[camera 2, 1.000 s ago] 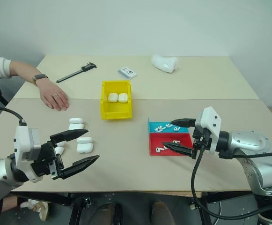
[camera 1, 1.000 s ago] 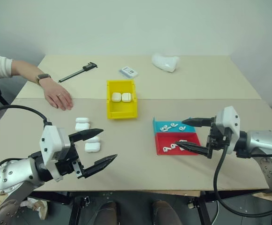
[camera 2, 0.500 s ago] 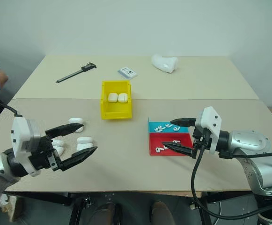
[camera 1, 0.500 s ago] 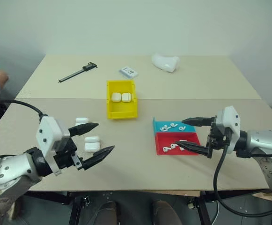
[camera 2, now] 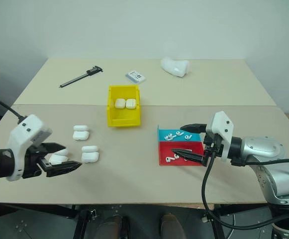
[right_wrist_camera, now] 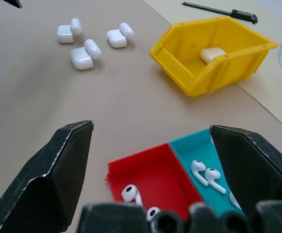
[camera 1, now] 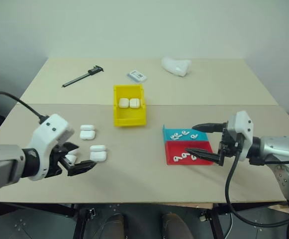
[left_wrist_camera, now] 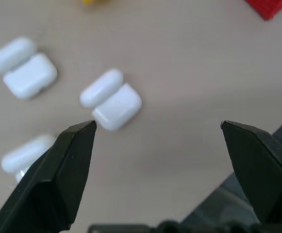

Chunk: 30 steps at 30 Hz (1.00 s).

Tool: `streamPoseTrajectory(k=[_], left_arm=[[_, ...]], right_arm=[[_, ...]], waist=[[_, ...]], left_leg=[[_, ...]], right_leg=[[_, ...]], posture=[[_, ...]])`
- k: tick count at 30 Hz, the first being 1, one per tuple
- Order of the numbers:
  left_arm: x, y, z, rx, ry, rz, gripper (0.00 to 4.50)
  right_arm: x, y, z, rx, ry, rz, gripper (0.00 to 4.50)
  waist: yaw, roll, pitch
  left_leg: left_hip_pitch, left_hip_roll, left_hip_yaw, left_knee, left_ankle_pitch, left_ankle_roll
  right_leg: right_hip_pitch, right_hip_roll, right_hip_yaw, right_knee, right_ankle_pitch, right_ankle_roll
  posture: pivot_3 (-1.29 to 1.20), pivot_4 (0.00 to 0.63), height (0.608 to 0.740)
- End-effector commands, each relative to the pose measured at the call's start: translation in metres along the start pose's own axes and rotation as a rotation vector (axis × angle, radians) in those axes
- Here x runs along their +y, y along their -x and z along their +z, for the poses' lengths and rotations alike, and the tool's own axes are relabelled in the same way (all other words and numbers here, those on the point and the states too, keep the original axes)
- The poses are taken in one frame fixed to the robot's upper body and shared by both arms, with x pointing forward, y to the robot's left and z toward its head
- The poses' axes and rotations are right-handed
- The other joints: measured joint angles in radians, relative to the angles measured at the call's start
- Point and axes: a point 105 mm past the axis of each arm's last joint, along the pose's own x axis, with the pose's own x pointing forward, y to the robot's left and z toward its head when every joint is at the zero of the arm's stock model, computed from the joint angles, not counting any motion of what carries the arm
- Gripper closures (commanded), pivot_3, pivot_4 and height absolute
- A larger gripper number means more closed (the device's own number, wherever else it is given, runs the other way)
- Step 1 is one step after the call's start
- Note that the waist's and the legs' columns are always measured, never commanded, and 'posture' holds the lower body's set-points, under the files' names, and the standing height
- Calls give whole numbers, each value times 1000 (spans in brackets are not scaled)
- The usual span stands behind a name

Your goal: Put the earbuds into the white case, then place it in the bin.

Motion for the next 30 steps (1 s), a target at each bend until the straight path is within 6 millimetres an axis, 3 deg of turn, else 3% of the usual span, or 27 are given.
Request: streamPoseTrajectory(k=[1, 8, 12, 21, 30], left_arm=[[20, 15, -3, 109, 166, 71, 15], [56, 14, -10, 106, 340, 211, 15], [55, 9, -19, 168, 341, 208, 15], [71, -27, -23, 158, 427, 278, 15], [81, -59, -33, 283, 362, 309, 15]], right_arm=[[2, 3, 12, -41, 43, -18, 0], [5, -3, 12, -72, 29, -21, 0], [10, -8, 10, -89, 18, -21, 0], [18, -14, 14, -119, 2, -24, 0], [25, -12, 18, -113, 11, -11, 0]], waist=[[0, 0, 0], [2, 0, 0], [5, -1, 1], [16, -1, 1], [23, -2, 1]], left_leg=[[0, 0, 0, 0, 0, 0], [2, 0, 4, 0, 1, -1], [0, -1, 6, -1, 1, -2], [1, -1, 6, -2, 2, -6], [-1, -2, 5, -2, 3, -6]], right_leg=[[0, 0, 0, 0, 0, 0], [1, 0, 0, 1, 0, -1], [-1, 0, -1, 0, -1, -2], [1, 0, -1, 0, 0, -2], [0, 1, -2, 0, 0, -2]], posture=[[0, 150, 740], [0, 150, 740], [0, 150, 740], [0, 150, 740], [0, 150, 740]])
